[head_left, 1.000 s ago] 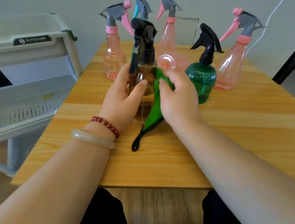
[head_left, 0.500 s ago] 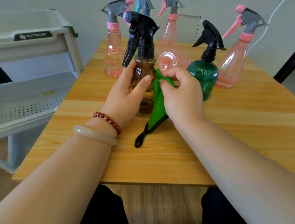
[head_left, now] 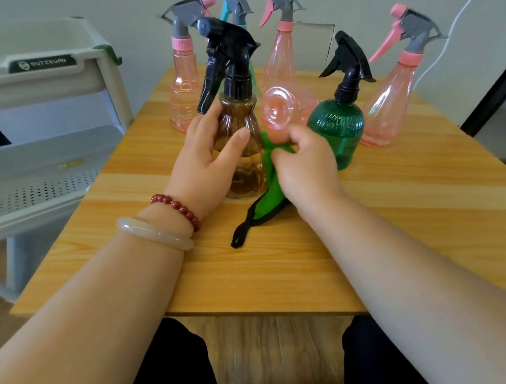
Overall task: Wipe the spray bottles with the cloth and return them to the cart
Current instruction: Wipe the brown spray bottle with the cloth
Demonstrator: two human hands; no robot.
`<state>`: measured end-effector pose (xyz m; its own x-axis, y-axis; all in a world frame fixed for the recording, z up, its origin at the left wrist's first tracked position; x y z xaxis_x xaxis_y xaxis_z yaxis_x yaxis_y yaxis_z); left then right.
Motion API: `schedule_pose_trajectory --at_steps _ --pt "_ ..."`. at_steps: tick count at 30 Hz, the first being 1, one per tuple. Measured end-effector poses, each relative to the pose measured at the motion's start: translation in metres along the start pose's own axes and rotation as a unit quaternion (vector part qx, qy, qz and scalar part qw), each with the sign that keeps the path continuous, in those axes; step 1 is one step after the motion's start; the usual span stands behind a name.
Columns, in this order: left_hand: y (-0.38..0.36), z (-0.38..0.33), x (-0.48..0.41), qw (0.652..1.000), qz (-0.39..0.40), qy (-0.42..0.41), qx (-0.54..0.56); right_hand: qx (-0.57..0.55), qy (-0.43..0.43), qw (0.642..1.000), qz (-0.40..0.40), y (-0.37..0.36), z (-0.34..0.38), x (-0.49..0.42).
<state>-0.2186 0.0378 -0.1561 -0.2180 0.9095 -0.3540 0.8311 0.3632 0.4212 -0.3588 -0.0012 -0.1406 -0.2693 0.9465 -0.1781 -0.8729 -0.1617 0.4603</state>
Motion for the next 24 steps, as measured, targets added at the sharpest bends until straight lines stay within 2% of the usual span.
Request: schedule_pose_trajectory --at_steps 2,3,6,8,11,13,16,18,21,24 --pt "-0.001 0.000 -0.001 1.000 -0.004 0.000 -0.013 0.007 -0.052 0.998 0.027 0.005 -0.006 -0.003" --pt "-0.001 0.000 -0.002 1.000 -0.005 -0.002 -0.018 0.000 -0.051 0.998 0.026 0.006 -0.002 -0.004" --pt "-0.001 -0.002 -0.001 0.999 -0.009 -0.015 -0.027 -0.100 0.025 0.994 -0.023 0.007 0.023 -0.007" --pt "0.000 -0.001 0.000 0.999 -0.011 -0.022 -0.027 -0.153 0.046 0.986 -0.047 0.004 0.031 -0.007" --pt "0.000 -0.002 0.000 0.998 -0.010 -0.032 -0.046 -0.075 0.030 0.996 -0.039 -0.001 0.016 -0.004" --pt "0.000 -0.002 -0.001 0.998 -0.010 -0.028 -0.048 -0.024 -0.021 0.999 -0.011 -0.001 0.002 -0.001" --pt "-0.001 -0.003 -0.001 0.999 -0.007 -0.023 -0.038 -0.013 -0.086 0.996 0.019 0.004 -0.004 -0.001" --pt "-0.001 -0.003 -0.001 0.999 -0.003 -0.024 -0.040 -0.064 -0.072 0.995 0.016 0.006 0.010 -0.004" --pt "0.000 -0.002 -0.001 0.999 -0.006 -0.021 -0.047 -0.136 0.000 0.990 -0.025 0.006 0.031 -0.010" --pt "0.001 0.000 0.000 0.999 -0.004 -0.022 -0.042 -0.055 -0.004 0.998 -0.023 0.000 0.023 -0.011"
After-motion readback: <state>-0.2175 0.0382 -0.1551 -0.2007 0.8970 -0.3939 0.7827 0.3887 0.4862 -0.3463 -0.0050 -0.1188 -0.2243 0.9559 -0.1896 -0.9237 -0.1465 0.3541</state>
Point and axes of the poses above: each hand's wrist, its own x-axis away from the middle knuckle, its own y-axis out of the back of the hand, z = x × y, the point moved 3 cm from there along -x, towards the middle knuckle, and after that the axes turned 5 degrees about z, right-handed, at the moved point
